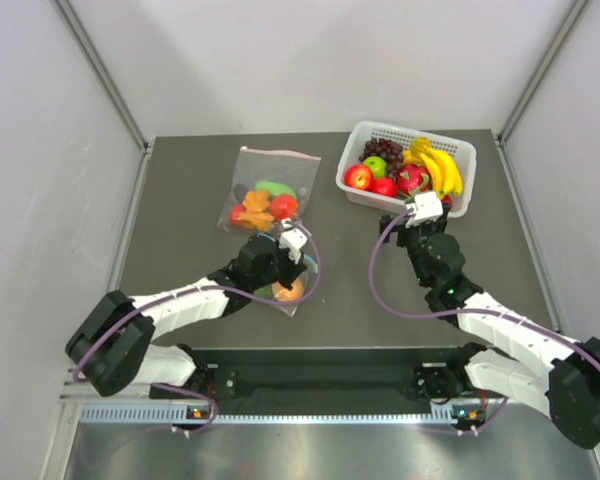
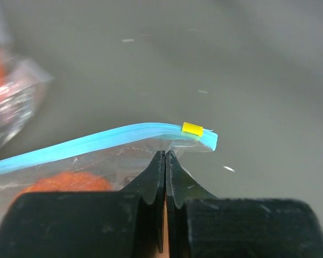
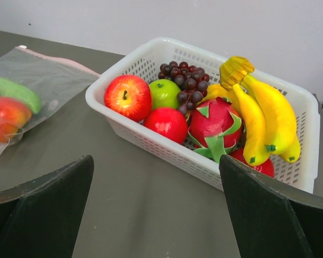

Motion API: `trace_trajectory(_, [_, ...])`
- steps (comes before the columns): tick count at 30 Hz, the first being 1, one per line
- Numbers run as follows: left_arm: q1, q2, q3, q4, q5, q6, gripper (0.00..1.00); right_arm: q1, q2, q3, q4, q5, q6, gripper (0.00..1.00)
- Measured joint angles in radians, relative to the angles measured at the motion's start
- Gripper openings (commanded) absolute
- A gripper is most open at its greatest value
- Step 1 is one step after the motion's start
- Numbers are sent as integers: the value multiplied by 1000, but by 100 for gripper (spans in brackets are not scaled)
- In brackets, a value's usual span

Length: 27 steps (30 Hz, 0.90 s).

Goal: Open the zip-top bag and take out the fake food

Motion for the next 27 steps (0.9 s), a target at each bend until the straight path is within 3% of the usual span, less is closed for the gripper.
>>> trace_trajectory(9, [-90,14,0,2,377,200,6,0,4,9,-45,-106,30,100])
trace_trajectory(13, [-112,52,21,-23,445,254,24,0,25,9,-62,-160,48,100])
trace_trajectory(14, [-117,68,29,-23,438,259,37,0,33,10,-65,-173,52,100])
trace_trajectory(17, [-140,92,35,-13,360,242,53,0,53,10,-79,-206,61,100])
trace_trajectory(20, [-179,72,9,40,235,213,79,0,73,10,-83,-242,70,100])
trace_trajectory(27, [-306,-135,-62,92,-120,130,84,0,82,10,-86,-271,78,100])
